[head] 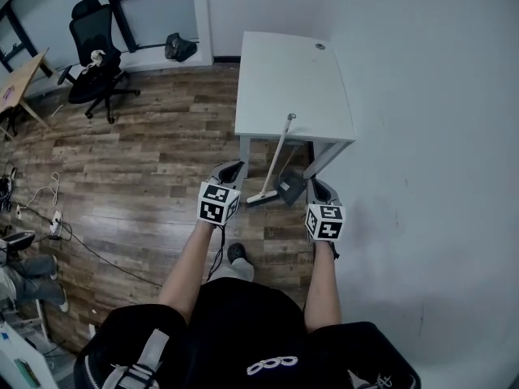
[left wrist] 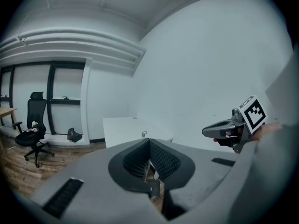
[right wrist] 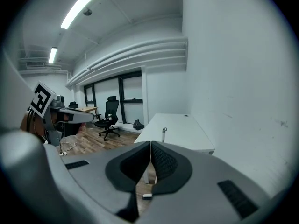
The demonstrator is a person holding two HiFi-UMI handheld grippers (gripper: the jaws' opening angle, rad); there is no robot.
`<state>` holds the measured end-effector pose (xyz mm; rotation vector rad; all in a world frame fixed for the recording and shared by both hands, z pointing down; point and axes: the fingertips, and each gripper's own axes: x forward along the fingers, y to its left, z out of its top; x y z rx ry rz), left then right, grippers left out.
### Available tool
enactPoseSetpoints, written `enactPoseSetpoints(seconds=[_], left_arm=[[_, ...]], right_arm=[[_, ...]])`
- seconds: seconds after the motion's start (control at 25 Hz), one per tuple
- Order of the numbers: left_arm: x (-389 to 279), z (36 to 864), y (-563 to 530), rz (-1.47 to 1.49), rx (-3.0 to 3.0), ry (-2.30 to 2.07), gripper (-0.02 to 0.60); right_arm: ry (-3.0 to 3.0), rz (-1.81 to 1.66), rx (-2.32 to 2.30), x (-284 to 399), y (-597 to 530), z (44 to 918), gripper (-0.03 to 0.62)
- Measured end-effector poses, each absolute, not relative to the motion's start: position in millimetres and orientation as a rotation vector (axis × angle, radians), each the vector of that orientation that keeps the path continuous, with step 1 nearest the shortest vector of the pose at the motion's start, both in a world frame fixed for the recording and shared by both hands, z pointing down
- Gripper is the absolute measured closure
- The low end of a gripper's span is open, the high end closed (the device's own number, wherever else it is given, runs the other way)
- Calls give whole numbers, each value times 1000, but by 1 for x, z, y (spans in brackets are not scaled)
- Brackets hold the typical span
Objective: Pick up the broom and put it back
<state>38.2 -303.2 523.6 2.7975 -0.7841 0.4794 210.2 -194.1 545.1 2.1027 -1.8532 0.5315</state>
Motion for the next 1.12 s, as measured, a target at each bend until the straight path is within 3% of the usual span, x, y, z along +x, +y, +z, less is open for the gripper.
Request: enactPoseSetpoints(seconds=[0.6, 0.64, 0.68, 0.72, 1.12], left_arm=[[41, 549, -336, 514, 2786, -731, 561], [41, 552, -338, 517, 2780, -737, 561], [40, 555, -340, 520, 2775, -743, 561], [39, 557, -343, 523, 2773, -749, 561], [71, 572, -385, 501, 2755, -788, 561]], right_arm=[[-1842, 548, 2136, 230, -239, 563, 562], [-1850, 564, 2127, 232, -243, 568, 517], [-1862, 580, 2113, 232, -249, 573, 418], [-1872, 593, 2099, 233, -256, 578, 393], [-1905, 622, 2027, 263, -323, 613, 390]])
